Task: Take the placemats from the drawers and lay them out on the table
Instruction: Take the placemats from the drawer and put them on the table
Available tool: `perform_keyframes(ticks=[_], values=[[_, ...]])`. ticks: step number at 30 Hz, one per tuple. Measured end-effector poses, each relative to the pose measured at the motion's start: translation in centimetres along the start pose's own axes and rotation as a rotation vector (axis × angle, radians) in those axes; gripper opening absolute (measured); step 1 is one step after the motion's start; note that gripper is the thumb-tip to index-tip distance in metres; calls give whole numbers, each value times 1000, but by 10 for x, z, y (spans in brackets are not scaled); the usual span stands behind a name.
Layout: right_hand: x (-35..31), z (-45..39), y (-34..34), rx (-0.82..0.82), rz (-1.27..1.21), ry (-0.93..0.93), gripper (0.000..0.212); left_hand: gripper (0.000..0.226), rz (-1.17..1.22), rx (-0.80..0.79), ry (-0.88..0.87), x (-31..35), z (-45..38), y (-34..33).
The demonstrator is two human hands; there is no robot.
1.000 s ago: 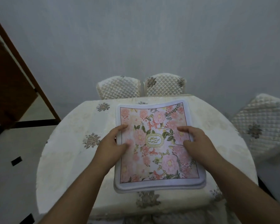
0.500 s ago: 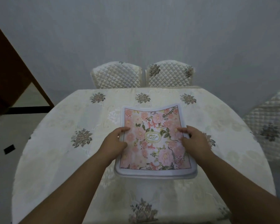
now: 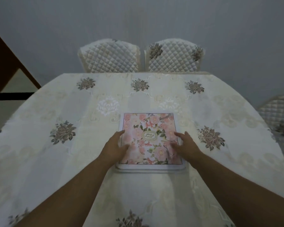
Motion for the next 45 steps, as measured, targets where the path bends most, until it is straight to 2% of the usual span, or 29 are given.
perform_keyframes(ticks=[2, 4, 7, 9, 17, 24, 30, 33, 39, 45], values=[[24, 6, -23, -65, 162, 8, 80, 91, -182, -60, -22, -24, 4, -21], [40, 18, -34, -45, 316, 99, 101, 105, -297, -99, -114, -40, 16, -38], [58, 26, -39, 6, 434, 209, 122, 111, -539, -66, -311, -40, 33, -50], [63, 27, -42, -6, 447, 251, 127, 111, -581, -12, -379, -42, 35, -49], [62, 35, -42, 126, 424, 396, 118, 86, -533, 149, -536, -43, 42, -49], [64, 35, -41, 155, 426, 395, 115, 73, -441, 230, -587, -45, 46, -43], [73, 42, -39, 118, 387, 354, 113, 66, -401, 135, -635, -40, 52, -49], [73, 47, -42, 142, 403, 353, 108, 61, -369, 150, -602, -39, 49, -44], [71, 46, -42, 143, 421, 368, 100, 52, -547, 239, -624, -31, 53, -42], [71, 43, -40, 108, 391, 312, 92, 60, -570, 280, -689, -24, 57, -42]])
Point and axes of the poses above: each hand's wrist, its own z-axis away from the middle knuckle, its own y-axis out of the back of the hand, x = y × z, the point moved 10 cm from there along -z, towards the middle knuckle
